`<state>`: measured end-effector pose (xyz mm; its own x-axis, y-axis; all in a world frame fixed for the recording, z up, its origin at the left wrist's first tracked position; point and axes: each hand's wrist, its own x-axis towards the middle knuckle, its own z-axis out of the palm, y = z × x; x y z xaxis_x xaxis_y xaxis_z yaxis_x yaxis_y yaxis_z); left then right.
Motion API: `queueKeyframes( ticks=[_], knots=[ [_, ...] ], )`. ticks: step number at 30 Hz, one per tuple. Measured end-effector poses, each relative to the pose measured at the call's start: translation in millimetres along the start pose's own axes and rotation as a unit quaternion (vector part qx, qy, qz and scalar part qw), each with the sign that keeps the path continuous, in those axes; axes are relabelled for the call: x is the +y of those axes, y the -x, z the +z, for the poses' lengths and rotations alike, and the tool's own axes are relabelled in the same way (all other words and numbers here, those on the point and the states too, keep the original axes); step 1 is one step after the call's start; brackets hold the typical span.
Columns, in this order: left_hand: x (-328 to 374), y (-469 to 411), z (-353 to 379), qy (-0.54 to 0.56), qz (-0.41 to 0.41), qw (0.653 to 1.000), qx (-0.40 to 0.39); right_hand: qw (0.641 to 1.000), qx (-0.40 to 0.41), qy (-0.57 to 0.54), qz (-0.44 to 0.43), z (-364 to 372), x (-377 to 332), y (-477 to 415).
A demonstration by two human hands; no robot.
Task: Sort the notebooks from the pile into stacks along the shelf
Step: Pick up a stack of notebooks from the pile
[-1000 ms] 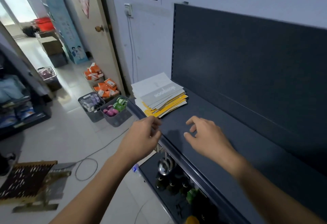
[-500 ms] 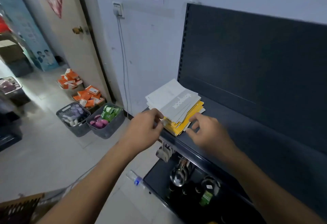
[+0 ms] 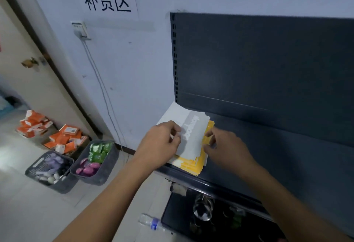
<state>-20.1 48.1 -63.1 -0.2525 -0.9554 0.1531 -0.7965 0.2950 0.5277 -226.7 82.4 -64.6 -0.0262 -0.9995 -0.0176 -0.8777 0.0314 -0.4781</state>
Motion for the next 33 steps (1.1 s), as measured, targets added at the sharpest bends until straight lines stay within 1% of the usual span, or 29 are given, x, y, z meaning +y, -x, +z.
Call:
queueKeyframes(
  ticks=[2,7,11,13,17,20,23,26,31,33],
  knots=[
    [-3.9,-14.3,-0.4,-0.01,0.012,1.0,-0.013,1.0,-0.001,-0.002,0.008,2.0,0.3,-8.7],
    [-14.8,-48.2,1.8,-0.011,0.02,1.0,-0.014,0.999,0.006,-0.014,0.045,4.7,7.1,-22.1],
    [-30.0,-68.6,6.0,-0.052,0.034,0.998,-0.003,0.996,-0.003,-0.024,0.087,11.1,9.6,-34.0],
    [-38.2,-78.2,7.4,-0.078,0.009,0.997,-0.011,0.993,-0.003,-0.043,0.108,17.8,9.6,-40.5],
    [-53.3,-94.0,9.5,-0.099,-0.075,0.99,-0.064,0.983,-0.026,-0.081,0.165,35.4,3.3,-48.5],
    [-61.5,-100.4,11.2,-0.086,-0.092,0.986,-0.112,0.977,-0.037,-0.076,0.197,46.6,-8.5,-52.2],
    [-65.3,-107.2,10.3,-0.088,-0.093,0.98,-0.149,0.975,-0.006,-0.06,0.214,57.6,-22.7,-51.4],
    [-65.4,-113.0,5.4,-0.078,-0.1,0.978,-0.168,0.974,0.039,-0.023,0.224,65.2,-35.3,-47.8],
    [-70.7,-123.1,-4.6,-0.02,-0.124,0.971,-0.205,0.975,0.078,0.098,0.183,79.9,-55.3,-44.2],
    [-73.2,-125.1,-7.0,0.003,-0.129,0.969,-0.21,0.974,0.076,0.117,0.177,86.7,-64.2,-44.9]
  ],
)
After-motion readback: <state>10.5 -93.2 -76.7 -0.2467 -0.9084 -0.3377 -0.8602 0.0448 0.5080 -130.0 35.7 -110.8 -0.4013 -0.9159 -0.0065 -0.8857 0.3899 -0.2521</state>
